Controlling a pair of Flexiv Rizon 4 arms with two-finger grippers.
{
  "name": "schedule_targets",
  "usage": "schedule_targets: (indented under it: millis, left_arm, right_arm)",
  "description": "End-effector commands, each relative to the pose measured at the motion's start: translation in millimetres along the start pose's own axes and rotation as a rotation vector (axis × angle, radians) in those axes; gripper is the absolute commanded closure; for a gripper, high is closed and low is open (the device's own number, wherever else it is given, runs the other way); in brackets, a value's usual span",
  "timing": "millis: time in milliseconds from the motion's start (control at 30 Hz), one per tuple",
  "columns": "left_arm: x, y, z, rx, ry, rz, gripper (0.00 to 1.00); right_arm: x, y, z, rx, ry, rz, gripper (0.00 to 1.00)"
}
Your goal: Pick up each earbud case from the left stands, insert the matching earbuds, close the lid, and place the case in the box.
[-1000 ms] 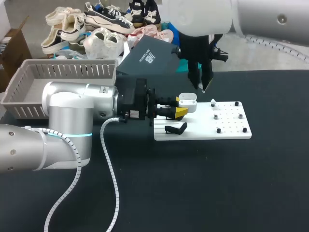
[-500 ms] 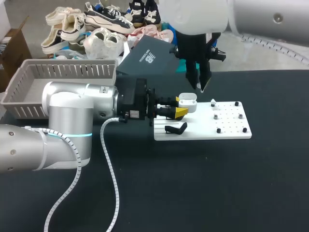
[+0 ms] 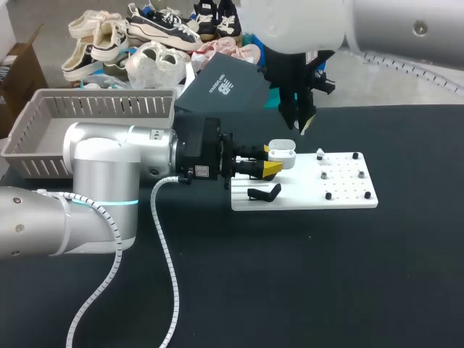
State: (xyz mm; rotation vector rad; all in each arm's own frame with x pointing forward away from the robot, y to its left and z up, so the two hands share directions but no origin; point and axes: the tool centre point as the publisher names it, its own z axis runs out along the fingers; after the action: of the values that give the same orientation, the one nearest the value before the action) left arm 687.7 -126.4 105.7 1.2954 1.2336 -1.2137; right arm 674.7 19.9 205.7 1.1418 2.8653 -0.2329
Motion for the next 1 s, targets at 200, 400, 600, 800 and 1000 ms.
schedule_targets:
  millis: [200, 400, 600, 800, 1000]
  left_arm:
    - [0.4, 1.7, 0.2, 0.004, 0.0, 0.0, 1.0]
    - [0.4, 1.7, 0.2, 0.004, 0.0, 0.0, 1.0]
    - [0.4, 1.7, 0.2, 0.004, 0.0, 0.0, 1.0]
    - [0.4, 1.7, 0.2, 0.004, 0.0, 0.0, 1.0]
    - [0.4, 1.7, 0.2, 0.004, 0.0, 0.0, 1.0]
  right_arm:
    - [10.1, -3.3, 10.8, -0.03, -0.033, -0.006, 1.0]
    - [11.6, 0.7, 16.7, -0.033, -0.031, -0.022, 1.0]
    - [12.9, 6.5, 21.7, -0.032, -0.025, -0.037, 1.0]
    - [11.3, 11.4, 26.8, -0.023, -0.018, -0.036, 1.0]
    - [11.4, 14.6, 31.2, -0.018, -0.007, -0.032, 1.0]
